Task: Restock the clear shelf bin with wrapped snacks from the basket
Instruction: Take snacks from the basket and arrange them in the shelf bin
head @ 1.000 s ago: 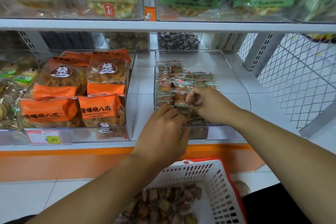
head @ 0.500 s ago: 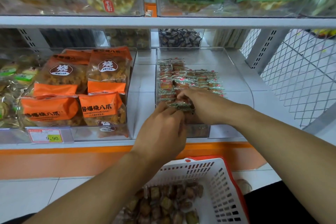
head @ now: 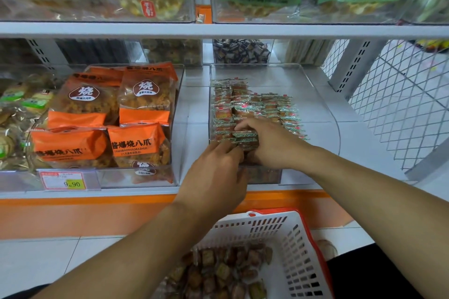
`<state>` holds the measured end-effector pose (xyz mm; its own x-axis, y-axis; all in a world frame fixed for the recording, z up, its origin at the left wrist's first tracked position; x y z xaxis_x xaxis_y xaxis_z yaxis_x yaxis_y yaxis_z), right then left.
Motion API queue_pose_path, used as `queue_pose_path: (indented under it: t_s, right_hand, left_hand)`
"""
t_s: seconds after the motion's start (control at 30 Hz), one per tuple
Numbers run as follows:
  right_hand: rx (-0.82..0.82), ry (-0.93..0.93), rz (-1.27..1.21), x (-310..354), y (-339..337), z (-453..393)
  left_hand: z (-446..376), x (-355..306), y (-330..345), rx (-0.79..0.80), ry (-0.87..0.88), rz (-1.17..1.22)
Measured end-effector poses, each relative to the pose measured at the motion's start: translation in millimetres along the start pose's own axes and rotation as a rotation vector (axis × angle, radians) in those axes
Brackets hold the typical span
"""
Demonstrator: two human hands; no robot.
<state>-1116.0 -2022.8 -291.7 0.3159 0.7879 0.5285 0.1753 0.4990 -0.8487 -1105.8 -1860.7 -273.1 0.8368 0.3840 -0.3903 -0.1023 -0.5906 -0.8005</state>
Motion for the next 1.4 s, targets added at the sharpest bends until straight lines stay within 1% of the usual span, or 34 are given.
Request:
queue_pose_path:
  t_s: [0.07,0.17,0.23,0.4,0.43,0.53,0.57,0.67,0.77,0.97,1.07,1.2,1.3,1.37,1.4]
  right_hand:
    - [-0.035,0.01,0.051,0,3,2]
    - [-0.121,-0.046,0.112,3,4,1]
    - [-0.111,-0.03,0.086,2,-5,-1]
    - [0.045,0.054,-0.08,-8,-23,-4]
    - [0.036,0.074,-0.106,-10,-22,-4]
    - [-0.095,0.152,-0.103,-16,-23,-6]
    - [-0.11,0.188,-0.121,-17,-21,-6]
    - [-0.059,0.256,-0.217,-16,-11,-4]
    - [-0.047,0.225,-0.201,-11,-3,-5]
    - [-0.125,0.149,-0.1,-13,-7,-7]
    - [-0.134,0.151,-0.117,-15,-3,-8]
    - [-0.131,0.149,-0.156,-14,0,-7]
    - [-0.128,0.158,-0.196,-7,-5,-3]
    - [-0.168,0.166,-0.164,0,-12,5]
    - [-0.232,0.137,-0.126,4,-18,11]
  left_hand:
    - [0,0,0,0.002,-0.001,0.0]
    - [1,0,2,0.006,0.011,-0.01]
    - [1,-1,2,0.004,0.014,-0.017]
    - [2,0,1,-0.004,0.02,-0.018]
    - [2,0,1,-0.004,0.021,-0.019]
    - [2,1,2,0.002,0.017,-0.018]
    - [2,1,2,0.002,0.016,-0.017]
    - [2,1,2,0.001,0.017,-0.019]
    - [2,2,3,-0.009,0.02,-0.017]
    - [4,3,4,-0.022,0.03,-0.006]
    - [5,4,1,-0.043,0.039,-0.01]
    - [7,-2,-7,-0.104,0.128,-0.037]
    - [14,-8,-11,-0.104,0.173,-0.047]
    - [21,-10,-10,-0.076,0.184,-0.043]
    - [25,-11,-9,-0.055,0.182,-0.034]
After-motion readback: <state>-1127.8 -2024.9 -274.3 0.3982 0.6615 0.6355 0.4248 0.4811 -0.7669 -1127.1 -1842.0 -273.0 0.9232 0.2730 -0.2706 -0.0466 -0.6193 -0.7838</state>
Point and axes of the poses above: each hand's wrist, its own z-axis away from the middle knuckle, its own y-axis out of the palm, x = y × z, the point moved 4 cm from there along -z, towards the middle knuckle, and after that the axes turned 7 degrees about -x, right-handed, at the moved point
